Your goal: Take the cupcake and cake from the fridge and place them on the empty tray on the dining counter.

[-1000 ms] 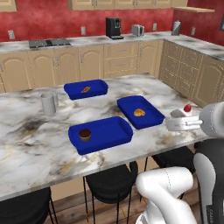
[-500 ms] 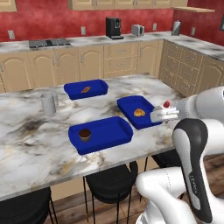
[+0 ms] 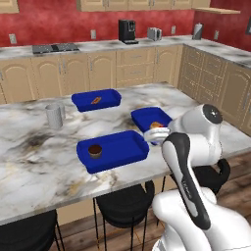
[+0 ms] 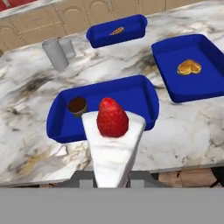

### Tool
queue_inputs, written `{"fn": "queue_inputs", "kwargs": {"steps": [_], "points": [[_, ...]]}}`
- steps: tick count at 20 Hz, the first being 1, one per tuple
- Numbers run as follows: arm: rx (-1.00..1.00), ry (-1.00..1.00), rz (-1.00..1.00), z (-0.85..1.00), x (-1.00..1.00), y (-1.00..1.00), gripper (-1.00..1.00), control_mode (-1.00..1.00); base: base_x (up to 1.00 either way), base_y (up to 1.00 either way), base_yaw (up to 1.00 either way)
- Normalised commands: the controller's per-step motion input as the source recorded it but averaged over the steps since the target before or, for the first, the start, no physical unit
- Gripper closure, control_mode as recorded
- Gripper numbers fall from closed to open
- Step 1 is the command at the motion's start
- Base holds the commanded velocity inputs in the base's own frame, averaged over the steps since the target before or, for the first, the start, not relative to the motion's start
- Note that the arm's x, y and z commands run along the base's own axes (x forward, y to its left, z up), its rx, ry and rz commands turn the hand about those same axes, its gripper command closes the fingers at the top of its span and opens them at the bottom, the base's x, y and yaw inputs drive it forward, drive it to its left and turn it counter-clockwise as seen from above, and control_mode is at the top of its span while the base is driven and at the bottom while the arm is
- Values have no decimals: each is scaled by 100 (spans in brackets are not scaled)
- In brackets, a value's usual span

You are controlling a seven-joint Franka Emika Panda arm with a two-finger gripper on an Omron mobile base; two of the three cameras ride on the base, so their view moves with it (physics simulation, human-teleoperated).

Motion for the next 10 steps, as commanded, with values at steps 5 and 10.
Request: {"fn": "queue_inputs", "kwargs": {"steps": [5, 10], "points": [[3, 0, 0, -30, 58, 26, 100, -100, 0, 0, 0], [-1, 14, 0, -20, 42, 10, 100, -100, 0, 0, 0]]}}
